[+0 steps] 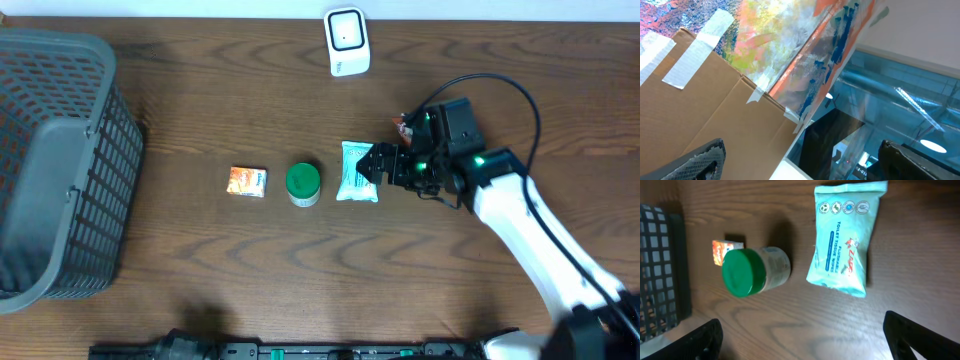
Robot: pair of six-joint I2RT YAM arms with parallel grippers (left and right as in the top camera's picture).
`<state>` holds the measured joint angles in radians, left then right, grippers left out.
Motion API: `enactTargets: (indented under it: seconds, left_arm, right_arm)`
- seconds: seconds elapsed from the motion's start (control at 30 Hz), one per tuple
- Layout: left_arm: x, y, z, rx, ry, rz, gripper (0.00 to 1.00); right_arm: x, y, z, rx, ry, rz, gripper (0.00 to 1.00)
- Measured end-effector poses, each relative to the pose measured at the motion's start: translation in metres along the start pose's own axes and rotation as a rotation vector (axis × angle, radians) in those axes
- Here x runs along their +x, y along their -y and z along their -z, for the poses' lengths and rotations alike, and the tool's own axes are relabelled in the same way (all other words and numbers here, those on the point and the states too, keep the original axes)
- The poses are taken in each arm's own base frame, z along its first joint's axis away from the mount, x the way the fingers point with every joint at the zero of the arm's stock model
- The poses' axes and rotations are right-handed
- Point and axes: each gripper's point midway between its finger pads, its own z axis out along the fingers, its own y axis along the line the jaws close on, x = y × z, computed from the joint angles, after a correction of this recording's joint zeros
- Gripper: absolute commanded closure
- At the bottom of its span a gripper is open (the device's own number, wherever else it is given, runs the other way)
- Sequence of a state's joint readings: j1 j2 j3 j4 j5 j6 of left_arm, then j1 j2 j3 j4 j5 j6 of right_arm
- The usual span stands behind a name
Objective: Scan the item barcode
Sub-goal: 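Lower the right gripper over the mint-green tissue pack, then grasp the tissue pack with the right gripper and lift it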
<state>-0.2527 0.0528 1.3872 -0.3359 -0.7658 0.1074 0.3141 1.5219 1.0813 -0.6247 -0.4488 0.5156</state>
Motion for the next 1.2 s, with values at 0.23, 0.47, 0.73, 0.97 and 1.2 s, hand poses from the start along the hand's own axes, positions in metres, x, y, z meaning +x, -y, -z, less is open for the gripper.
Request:
enactTargets:
  seconds: [0.23, 0.47, 0.73, 0.97, 1.2]
  left_arm:
    - [0.000, 0.000, 0.000, 0.000, 0.000, -0.002, 0.02]
    - [0.000, 0.000, 0.000, -0.001, 0.000, -0.002, 0.02]
    - [0.000, 0.000, 0.000, 0.000, 0.000, -0.002, 0.02]
    - [0.000, 0.000, 0.000, -0.001, 0.000, -0.002, 0.02]
    - [0.000, 0.000, 0.000, 0.000, 0.000, -0.002, 0.02]
  right_arm:
    - [0.013, 0.044, -0.058, 0.052, -0.155, -0.071, 0.01]
    - [0.017, 0.067, -0.066, 0.169, -0.157, -0.109, 0.01]
    - [0.010, 0.069, -0.048, 0.339, -0.141, -0.141, 0.01]
    - [-0.027, 0.027, -0.025, 0.411, -0.027, -0.091, 0.01]
    - [-0.042, 0.026, -0.045, 0.510, -0.030, -0.082, 0.01]
